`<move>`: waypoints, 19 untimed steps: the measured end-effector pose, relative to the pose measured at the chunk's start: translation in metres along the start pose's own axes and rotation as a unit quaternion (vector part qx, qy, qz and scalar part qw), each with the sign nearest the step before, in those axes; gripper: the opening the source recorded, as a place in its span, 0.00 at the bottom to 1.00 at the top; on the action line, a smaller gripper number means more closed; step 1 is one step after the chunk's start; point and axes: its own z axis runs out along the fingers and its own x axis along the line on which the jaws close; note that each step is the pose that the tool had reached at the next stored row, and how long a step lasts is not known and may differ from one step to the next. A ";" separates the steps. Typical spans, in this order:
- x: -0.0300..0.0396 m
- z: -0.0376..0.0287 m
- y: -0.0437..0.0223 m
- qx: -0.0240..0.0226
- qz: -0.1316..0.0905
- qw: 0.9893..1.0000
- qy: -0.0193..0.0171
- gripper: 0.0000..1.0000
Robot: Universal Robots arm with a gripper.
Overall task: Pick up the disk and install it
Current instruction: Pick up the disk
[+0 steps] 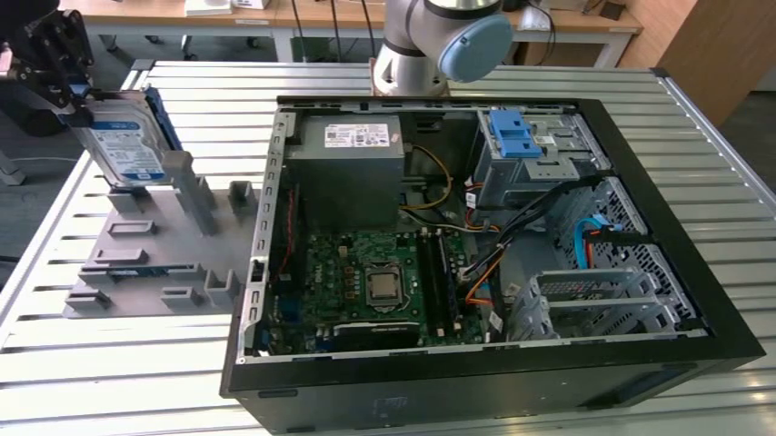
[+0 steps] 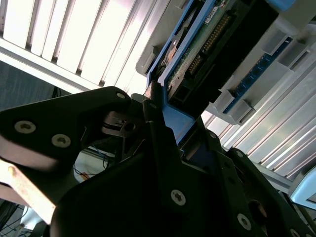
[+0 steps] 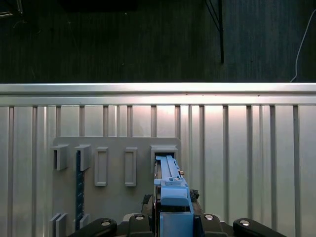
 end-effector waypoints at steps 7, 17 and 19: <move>0.0000 -0.0016 0.0000 0.000 0.000 1.000 0.000 0.36; 0.0000 -0.0049 0.0000 0.000 0.000 1.000 0.000 0.36; -0.0001 -0.0052 0.0000 0.000 0.000 1.000 0.000 0.36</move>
